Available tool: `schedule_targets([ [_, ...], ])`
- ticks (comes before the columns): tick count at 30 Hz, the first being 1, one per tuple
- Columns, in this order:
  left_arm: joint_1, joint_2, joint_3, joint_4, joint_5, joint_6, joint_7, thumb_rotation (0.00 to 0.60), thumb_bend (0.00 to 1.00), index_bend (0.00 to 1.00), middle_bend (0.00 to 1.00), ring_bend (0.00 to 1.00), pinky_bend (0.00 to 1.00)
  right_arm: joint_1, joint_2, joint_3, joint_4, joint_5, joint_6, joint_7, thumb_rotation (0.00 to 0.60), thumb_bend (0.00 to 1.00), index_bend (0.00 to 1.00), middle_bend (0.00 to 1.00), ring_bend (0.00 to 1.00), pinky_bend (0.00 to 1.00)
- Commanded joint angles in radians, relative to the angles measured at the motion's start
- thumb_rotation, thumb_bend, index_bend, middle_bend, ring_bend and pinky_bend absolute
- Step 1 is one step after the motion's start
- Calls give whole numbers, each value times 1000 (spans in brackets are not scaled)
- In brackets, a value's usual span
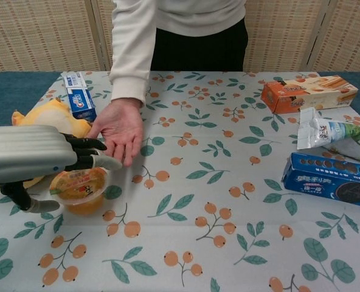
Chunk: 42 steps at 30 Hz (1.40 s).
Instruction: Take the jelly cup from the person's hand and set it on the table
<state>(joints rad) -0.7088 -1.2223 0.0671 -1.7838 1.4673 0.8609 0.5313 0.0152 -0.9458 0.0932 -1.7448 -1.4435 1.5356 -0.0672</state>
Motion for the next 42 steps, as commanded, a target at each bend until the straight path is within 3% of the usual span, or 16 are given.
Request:
schedule_targets([
  [1, 17, 43, -8, -42, -17, 33, 5, 600, 321, 0, 0, 0, 199, 0, 0, 0, 0, 0, 0, 0, 600, 353, 86, 221, 192, 411],
  [9, 73, 146, -48, -100, -42, 158, -40, 600, 321, 0, 0, 0, 199, 5, -4, 2, 3, -1, -6, 1, 600, 353, 86, 221, 192, 411],
  [18, 174, 213, -92, -46, -174, 282, -159, 600, 321, 0, 0, 0, 195, 10, -6, 1, 7, -1, -15, 1, 600, 353, 86, 221, 192, 411],
  [28, 331, 208, -80, -6, -242, 445, -231, 600, 321, 0, 0, 0, 184, 19, -8, -15, 9, -27, -41, 42, 600, 359, 86, 221, 192, 411],
  [37, 466, 141, -51, 39, -161, 616, -283, 600, 321, 0, 0, 0, 151, 12, -5, -40, 0, -29, -67, 103, 600, 360, 86, 221, 192, 411],
  [42, 499, 121, -48, 50, -124, 655, -296, 600, 321, 1, 0, 0, 149, 9, -15, -46, 6, -38, -65, 127, 600, 360, 86, 221, 192, 411],
])
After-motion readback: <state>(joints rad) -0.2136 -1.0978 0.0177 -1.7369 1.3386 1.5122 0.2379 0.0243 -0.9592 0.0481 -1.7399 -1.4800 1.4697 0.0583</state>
